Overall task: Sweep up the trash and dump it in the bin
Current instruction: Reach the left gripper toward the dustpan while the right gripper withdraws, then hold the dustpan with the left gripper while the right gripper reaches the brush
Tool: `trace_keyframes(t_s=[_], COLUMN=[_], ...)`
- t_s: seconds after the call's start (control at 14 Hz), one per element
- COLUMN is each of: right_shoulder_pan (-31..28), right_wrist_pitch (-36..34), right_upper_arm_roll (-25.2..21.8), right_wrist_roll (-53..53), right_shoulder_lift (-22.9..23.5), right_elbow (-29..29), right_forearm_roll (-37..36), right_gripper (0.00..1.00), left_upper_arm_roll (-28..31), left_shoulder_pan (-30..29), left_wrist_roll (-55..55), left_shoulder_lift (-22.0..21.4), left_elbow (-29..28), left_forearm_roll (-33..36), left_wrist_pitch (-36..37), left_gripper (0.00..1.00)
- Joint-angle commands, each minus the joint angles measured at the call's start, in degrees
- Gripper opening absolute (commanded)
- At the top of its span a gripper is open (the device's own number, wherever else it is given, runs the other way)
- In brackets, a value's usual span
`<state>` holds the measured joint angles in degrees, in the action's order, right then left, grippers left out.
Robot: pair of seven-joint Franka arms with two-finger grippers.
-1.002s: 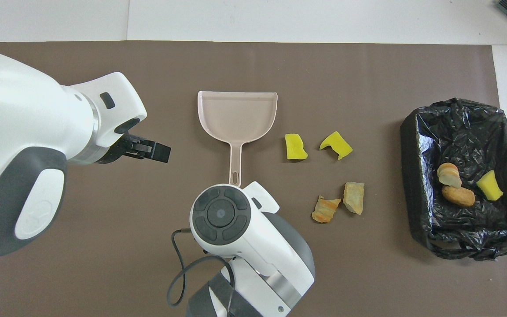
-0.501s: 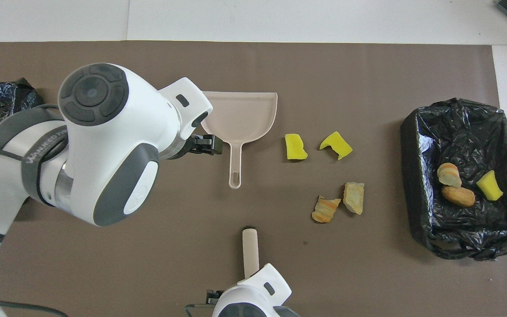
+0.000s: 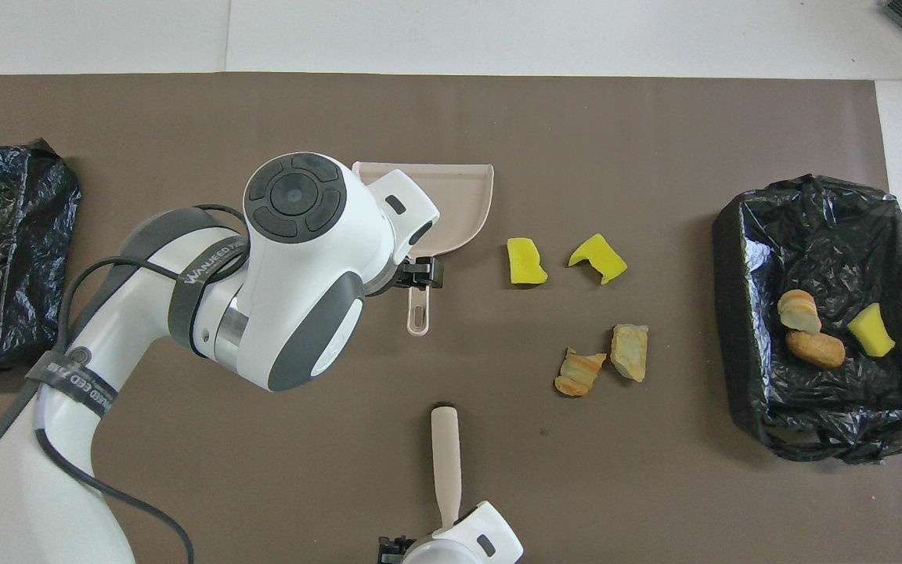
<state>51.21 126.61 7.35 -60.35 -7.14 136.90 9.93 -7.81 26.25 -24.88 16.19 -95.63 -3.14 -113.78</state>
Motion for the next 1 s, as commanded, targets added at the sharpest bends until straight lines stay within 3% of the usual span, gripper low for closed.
trace_keyframes(t_s=[0.0, 0.57, 0.93], right_shoulder_pan=[1.4, 3.5, 4.6], right_wrist_pitch=[1.7, 0.3, 0.7], right_upper_arm_roll=[0.1, 0.1, 0.1], right_wrist_roll=[-1.1, 0.4, 0.4], right_shoulder_lift=[2.4, 4.1, 3.8], right_elbow=[0.9, 2.0, 3.7], right_forearm_roll=[0.9, 0.8, 0.8], right_gripper=[1.00, 1.00, 1.00], left_upper_arm_roll=[0.8, 0.8, 0.9], left_shoulder_pan=[2.0, 3.2, 5.2], left_wrist_roll=[-1.4, -2.1, -4.6], left_shoulder_lift=[0.4, 1.0, 2.6], left_elbow=[-3.3, -8.8, -8.5], left_forearm_roll=[1.0, 1.0, 1.0], left_wrist_pitch=[-4.7, -11.5, -13.5], left_gripper=[1.00, 1.00, 1.00])
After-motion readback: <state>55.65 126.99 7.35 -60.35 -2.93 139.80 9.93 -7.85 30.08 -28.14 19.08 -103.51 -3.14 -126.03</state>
